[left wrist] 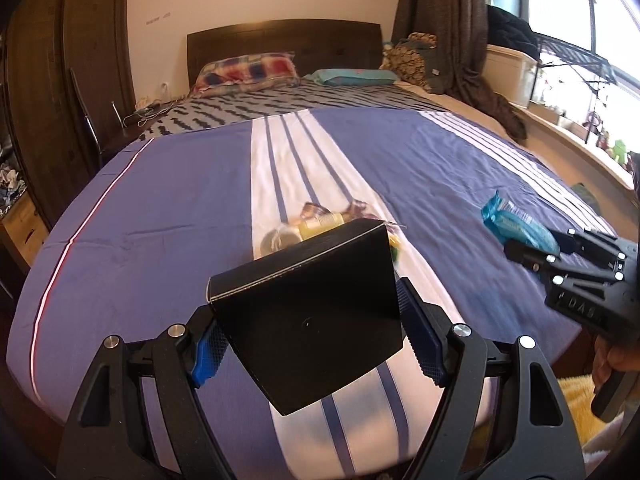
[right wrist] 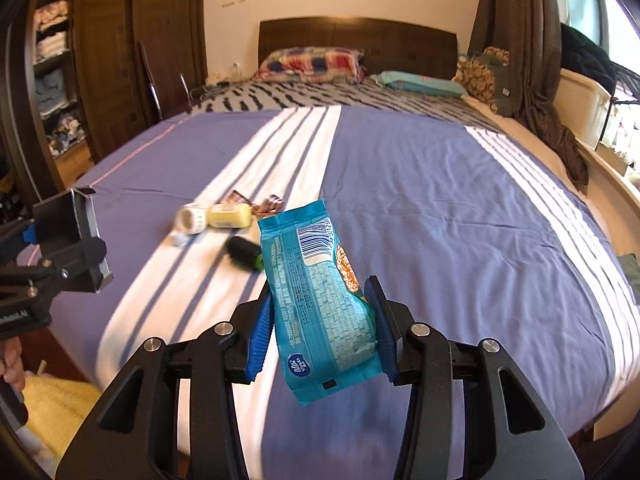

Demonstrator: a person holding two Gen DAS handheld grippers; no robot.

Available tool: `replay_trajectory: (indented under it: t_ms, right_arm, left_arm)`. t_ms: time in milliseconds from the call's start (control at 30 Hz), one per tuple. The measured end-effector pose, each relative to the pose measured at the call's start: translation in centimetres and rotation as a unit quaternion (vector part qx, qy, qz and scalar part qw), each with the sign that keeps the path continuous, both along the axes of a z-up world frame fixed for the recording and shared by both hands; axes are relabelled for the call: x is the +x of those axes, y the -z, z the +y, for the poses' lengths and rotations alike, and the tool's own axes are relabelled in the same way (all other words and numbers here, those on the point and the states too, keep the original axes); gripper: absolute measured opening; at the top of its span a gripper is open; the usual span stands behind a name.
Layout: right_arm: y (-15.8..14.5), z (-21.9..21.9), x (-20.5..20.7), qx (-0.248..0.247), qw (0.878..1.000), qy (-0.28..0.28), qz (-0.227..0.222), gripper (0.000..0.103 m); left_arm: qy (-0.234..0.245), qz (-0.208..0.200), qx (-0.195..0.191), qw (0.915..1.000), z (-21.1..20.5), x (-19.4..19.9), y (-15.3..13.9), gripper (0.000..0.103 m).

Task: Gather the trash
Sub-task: 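Carry the box and packet to the bin and open both tools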

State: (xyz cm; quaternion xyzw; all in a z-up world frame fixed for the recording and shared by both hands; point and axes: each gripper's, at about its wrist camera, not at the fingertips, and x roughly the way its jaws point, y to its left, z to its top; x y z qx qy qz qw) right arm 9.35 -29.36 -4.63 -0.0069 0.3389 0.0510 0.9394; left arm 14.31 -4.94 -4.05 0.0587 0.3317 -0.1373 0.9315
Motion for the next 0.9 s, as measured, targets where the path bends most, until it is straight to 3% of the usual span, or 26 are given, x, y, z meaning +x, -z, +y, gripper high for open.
replay_trajectory:
  t_ms: [367, 667, 900]
  right_arm:
    - [0.3, 1.4, -9.0, 0.039, 0.999, -0.021, -0.014, 0.045]
    - [5.8, 2.9, -13.0, 0.068, 0.996, -0.034, 0.044, 0.045]
    - [10.8, 4.0, -14.3, 0.053, 0.993, -0.034, 0.104, 0.045]
  left_arm:
    - [0.015, 0.003, -0.016, 0.9998, 1.1, -9.5, 1.9, 0.073]
    - [0.027, 0.035, -0.017, 0.9989, 0.8, -13.7, 5.6, 0.073]
    - [0.035, 0.098, -0.008, 0.9945, 0.3, -14.8, 11.3, 0.073]
